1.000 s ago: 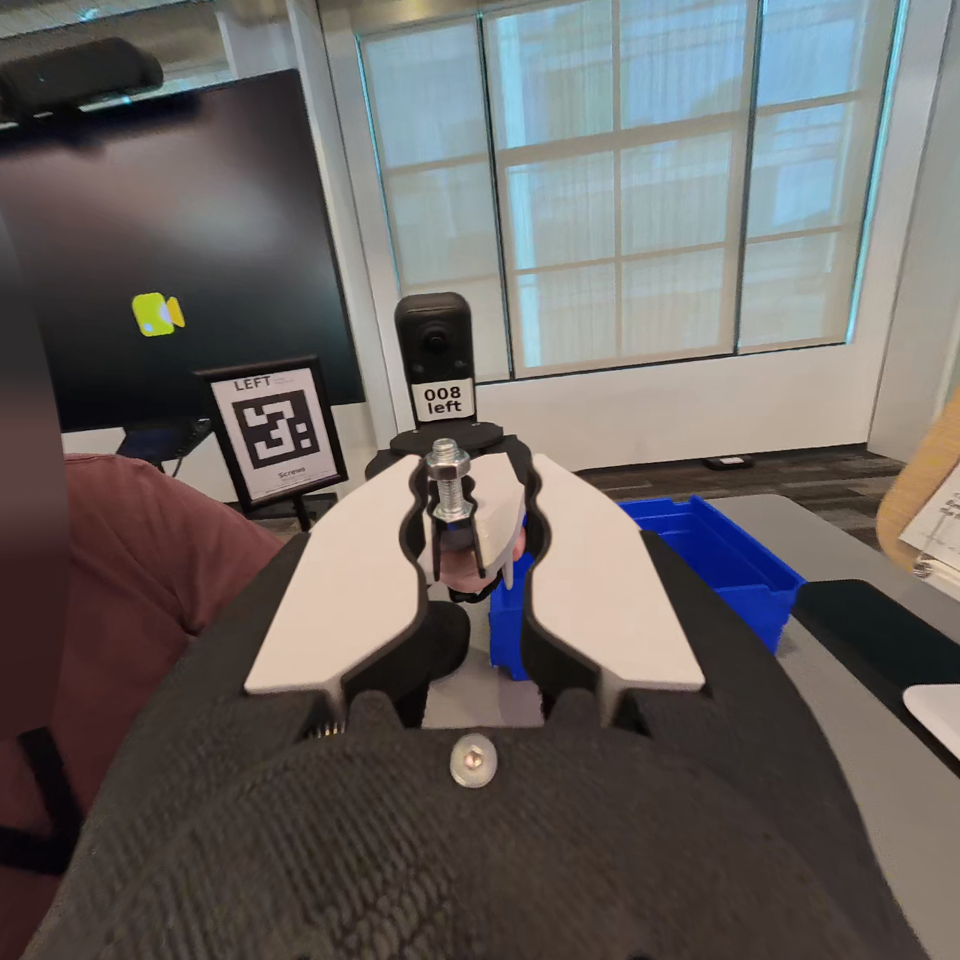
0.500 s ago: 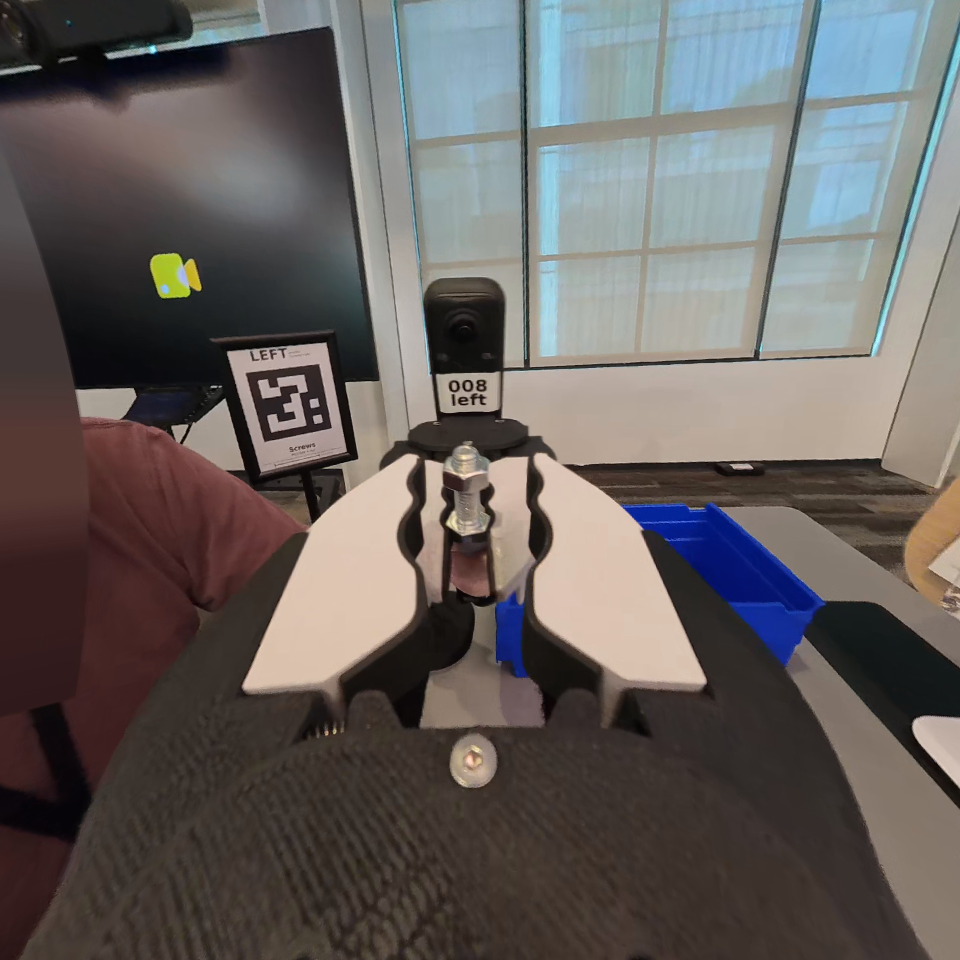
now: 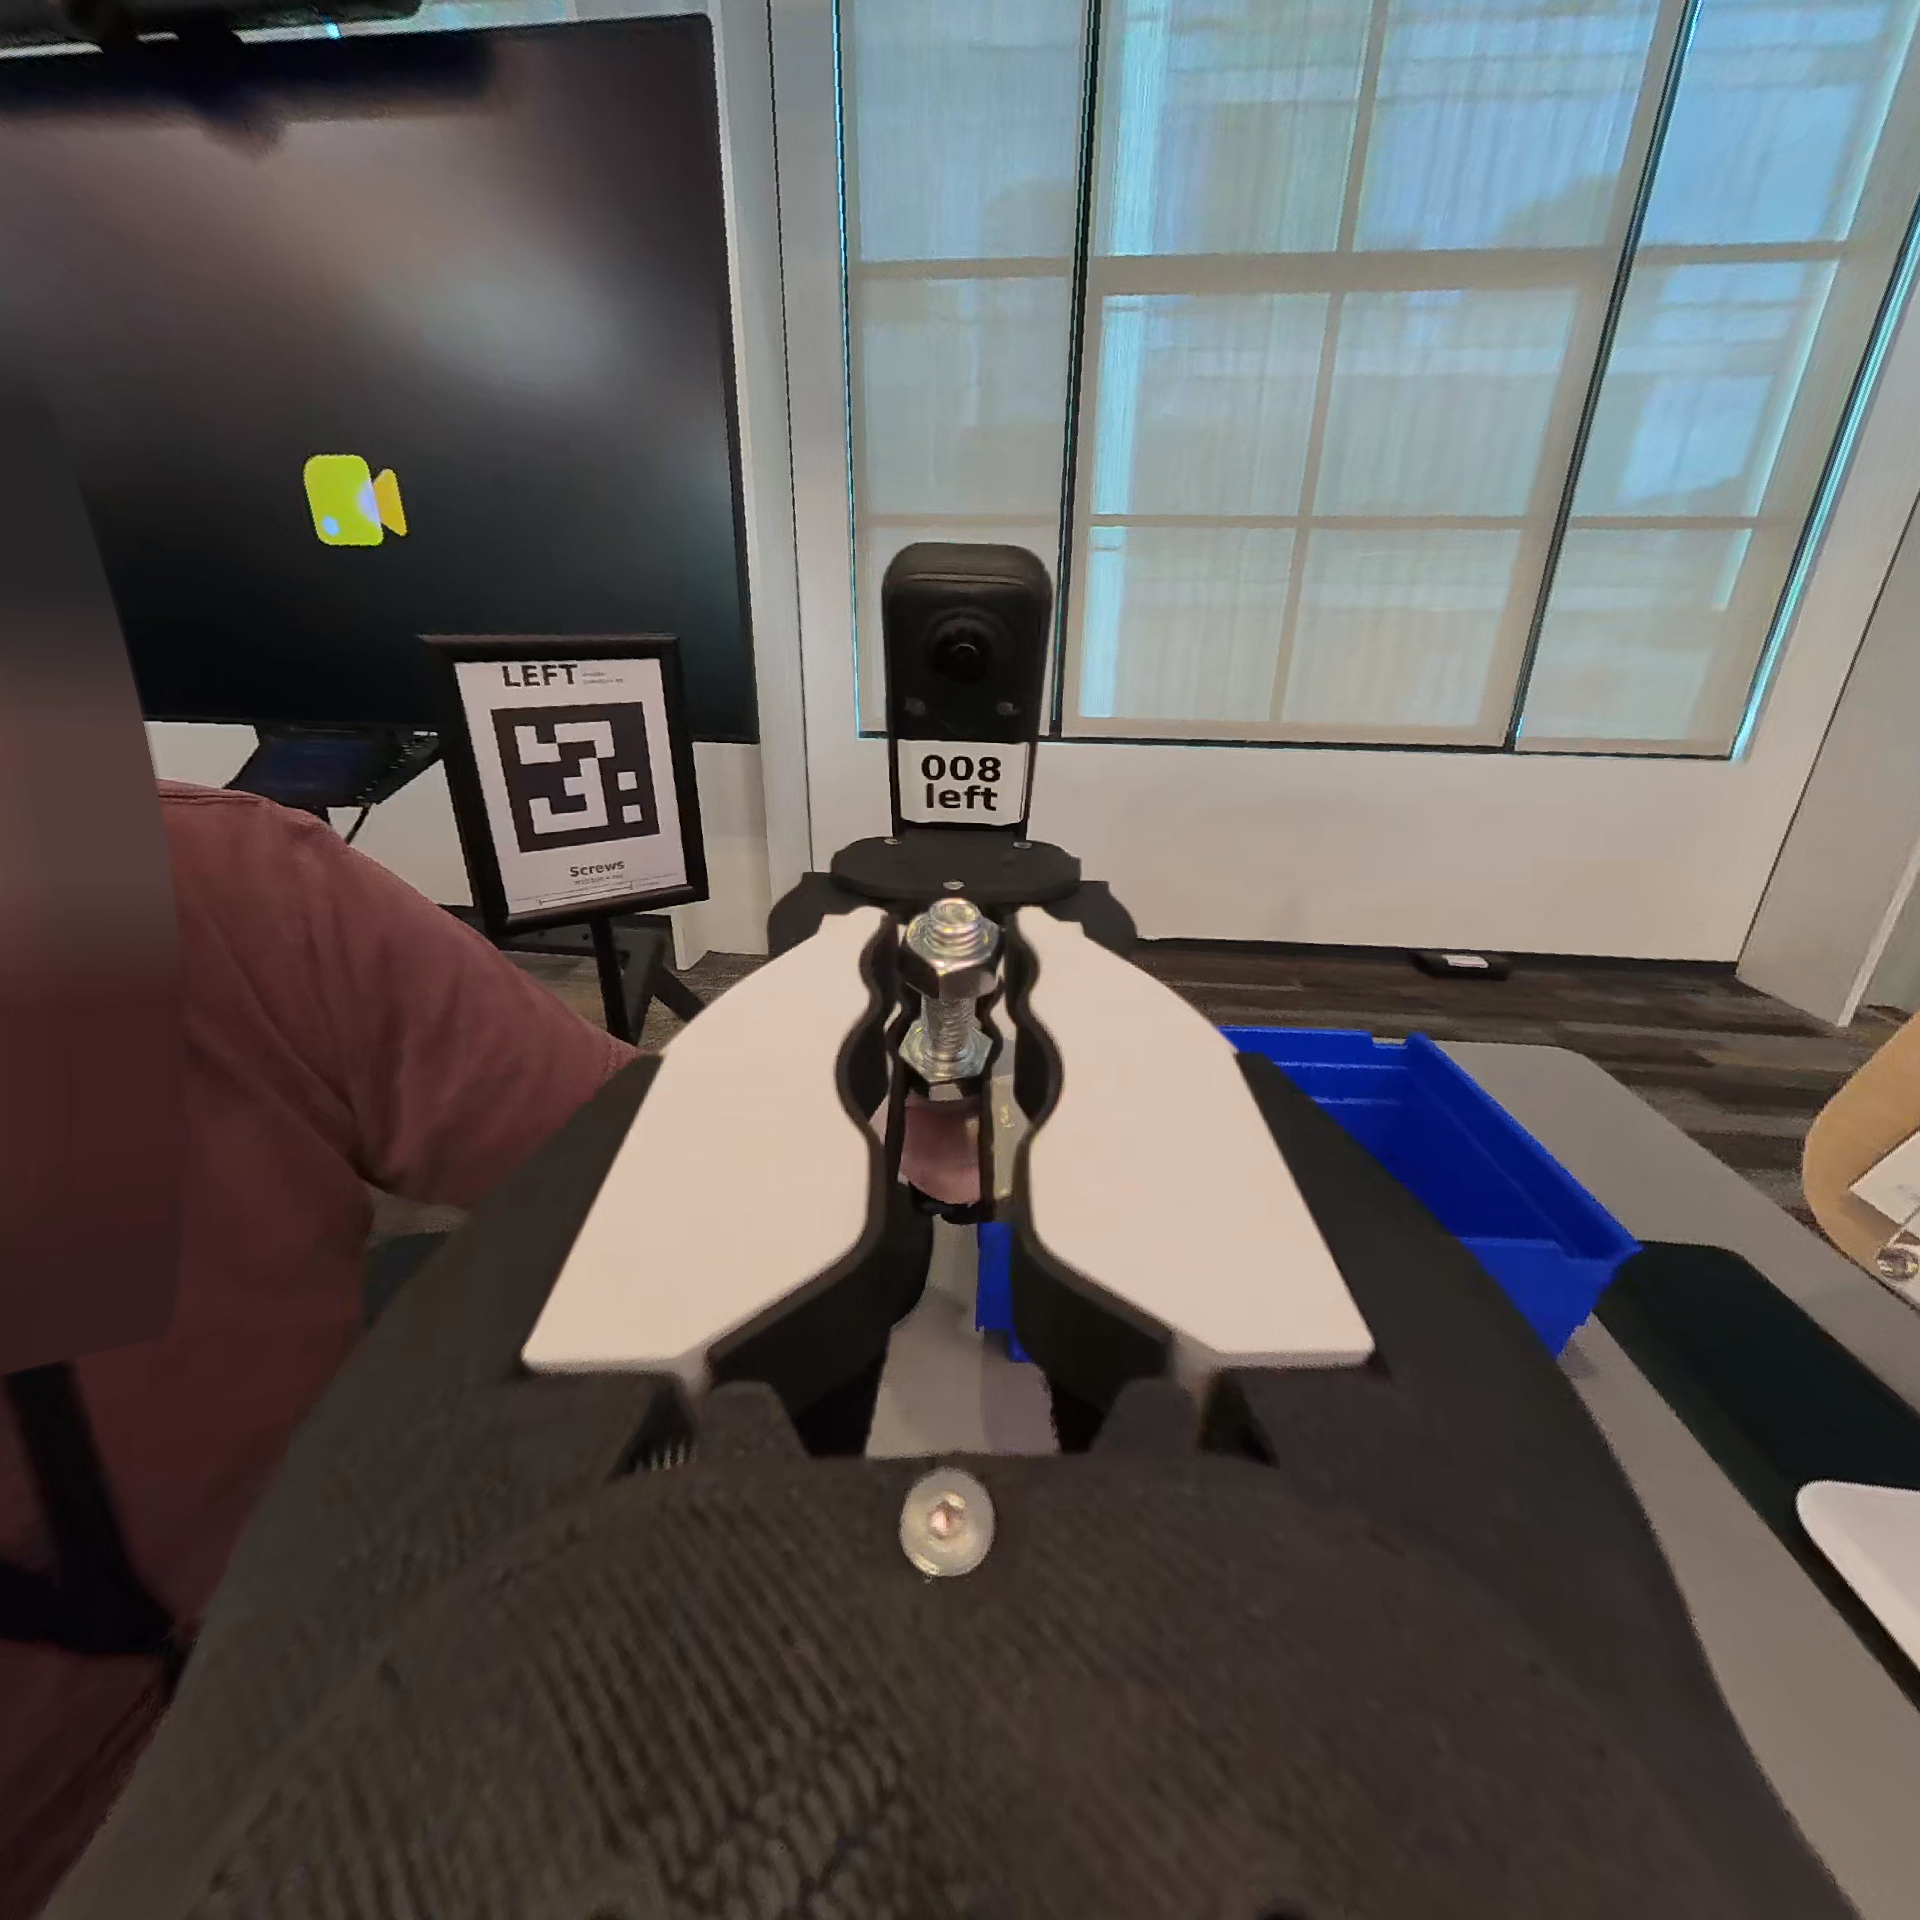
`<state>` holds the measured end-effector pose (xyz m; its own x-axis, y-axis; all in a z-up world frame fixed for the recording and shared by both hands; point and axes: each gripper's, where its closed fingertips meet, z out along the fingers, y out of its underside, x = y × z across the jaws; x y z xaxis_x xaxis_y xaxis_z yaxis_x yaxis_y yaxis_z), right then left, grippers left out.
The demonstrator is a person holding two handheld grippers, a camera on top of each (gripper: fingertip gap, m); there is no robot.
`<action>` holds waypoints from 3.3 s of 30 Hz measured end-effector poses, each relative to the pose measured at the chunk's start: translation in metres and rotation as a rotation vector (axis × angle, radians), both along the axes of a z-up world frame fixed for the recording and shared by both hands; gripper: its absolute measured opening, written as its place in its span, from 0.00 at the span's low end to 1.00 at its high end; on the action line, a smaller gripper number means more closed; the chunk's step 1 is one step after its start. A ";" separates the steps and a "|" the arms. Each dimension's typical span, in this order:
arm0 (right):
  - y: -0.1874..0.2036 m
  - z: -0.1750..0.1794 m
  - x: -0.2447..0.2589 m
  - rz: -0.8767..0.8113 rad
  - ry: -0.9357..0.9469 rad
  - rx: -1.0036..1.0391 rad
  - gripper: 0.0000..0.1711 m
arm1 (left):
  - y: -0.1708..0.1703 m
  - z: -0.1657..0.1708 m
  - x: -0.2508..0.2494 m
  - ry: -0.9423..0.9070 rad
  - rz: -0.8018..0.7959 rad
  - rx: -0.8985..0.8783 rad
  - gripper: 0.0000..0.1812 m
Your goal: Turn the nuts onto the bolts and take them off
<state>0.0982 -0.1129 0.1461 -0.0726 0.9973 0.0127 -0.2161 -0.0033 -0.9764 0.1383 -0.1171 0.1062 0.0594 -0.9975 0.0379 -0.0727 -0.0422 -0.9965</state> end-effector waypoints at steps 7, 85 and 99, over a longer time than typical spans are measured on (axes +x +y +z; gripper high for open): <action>-0.002 -0.006 0.000 0.027 -0.066 -0.018 0.11 | 0.001 -0.007 0.002 0.056 0.031 0.034 0.08; 0.010 0.000 0.018 0.077 0.013 -0.085 0.19 | -0.010 -0.002 0.004 0.012 -0.057 -0.003 0.08; 0.014 -0.003 0.021 0.092 0.010 -0.119 0.20 | -0.012 -0.001 0.004 0.014 -0.065 -0.005 0.08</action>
